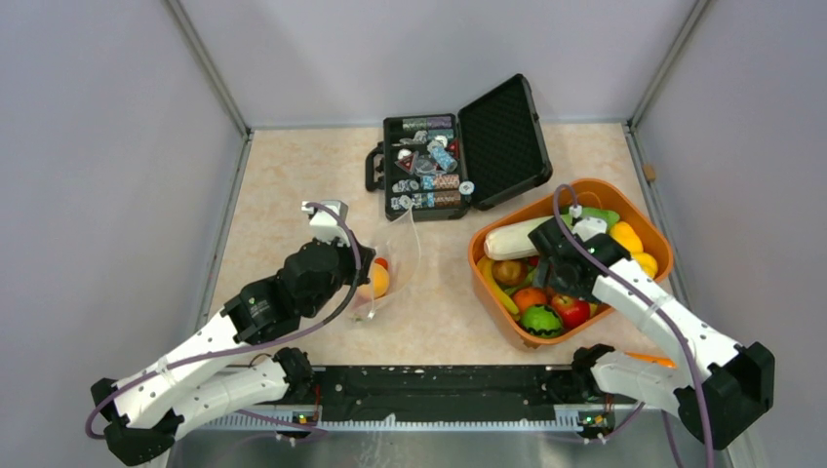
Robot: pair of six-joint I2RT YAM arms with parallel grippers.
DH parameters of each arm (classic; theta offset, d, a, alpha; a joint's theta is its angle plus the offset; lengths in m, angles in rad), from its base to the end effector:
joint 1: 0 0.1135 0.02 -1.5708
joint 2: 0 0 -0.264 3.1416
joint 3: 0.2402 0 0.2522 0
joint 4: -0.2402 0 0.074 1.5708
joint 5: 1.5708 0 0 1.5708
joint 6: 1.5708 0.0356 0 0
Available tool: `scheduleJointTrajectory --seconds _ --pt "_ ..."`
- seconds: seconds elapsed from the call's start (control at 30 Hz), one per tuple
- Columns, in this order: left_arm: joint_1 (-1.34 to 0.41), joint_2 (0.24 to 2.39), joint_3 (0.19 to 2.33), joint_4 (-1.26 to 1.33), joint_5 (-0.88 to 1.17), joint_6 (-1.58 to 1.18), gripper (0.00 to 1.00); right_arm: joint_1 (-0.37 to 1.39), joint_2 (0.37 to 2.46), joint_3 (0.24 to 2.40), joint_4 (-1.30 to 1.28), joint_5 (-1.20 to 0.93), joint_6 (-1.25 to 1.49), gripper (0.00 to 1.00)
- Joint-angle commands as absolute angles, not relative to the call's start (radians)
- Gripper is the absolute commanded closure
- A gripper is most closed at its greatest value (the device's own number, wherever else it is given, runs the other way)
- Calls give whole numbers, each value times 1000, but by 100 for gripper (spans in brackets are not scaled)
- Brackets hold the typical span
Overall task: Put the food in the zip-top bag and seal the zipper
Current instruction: Pick up the fake fruit from the bin.
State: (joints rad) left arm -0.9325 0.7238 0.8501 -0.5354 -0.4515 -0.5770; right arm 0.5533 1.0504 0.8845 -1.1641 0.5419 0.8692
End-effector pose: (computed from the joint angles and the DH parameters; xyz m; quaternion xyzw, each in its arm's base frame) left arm 0.1048 -0.1152 0.3365 0.0232 0.8237 -0.2301 0.5178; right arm 0.1502 0.0712 0.2598 0.1822 0.9396 -0.1257 0.2611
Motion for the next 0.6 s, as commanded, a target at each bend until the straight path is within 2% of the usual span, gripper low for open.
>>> scheduleJointTrajectory --seconds 0.0,0.23,0.37,0.47,0.57 --pt "-930 714 846 -506 -468 -578 100 543 1012 905 -1179 479 869 14" --pt "-930 719 848 -508 -464 -562 100 540 1041 833 -1128 426 917 15" --pt "-930 706 846 -519 -477 -561 100 540 1033 792 -1079 385 924 24" --pt "-928 697 842 -519 -483 -558 100 540 1028 805 -1095 413 934 38" --pt "-928 703 842 -518 -483 -555 100 540 1024 816 -1063 394 928 47"
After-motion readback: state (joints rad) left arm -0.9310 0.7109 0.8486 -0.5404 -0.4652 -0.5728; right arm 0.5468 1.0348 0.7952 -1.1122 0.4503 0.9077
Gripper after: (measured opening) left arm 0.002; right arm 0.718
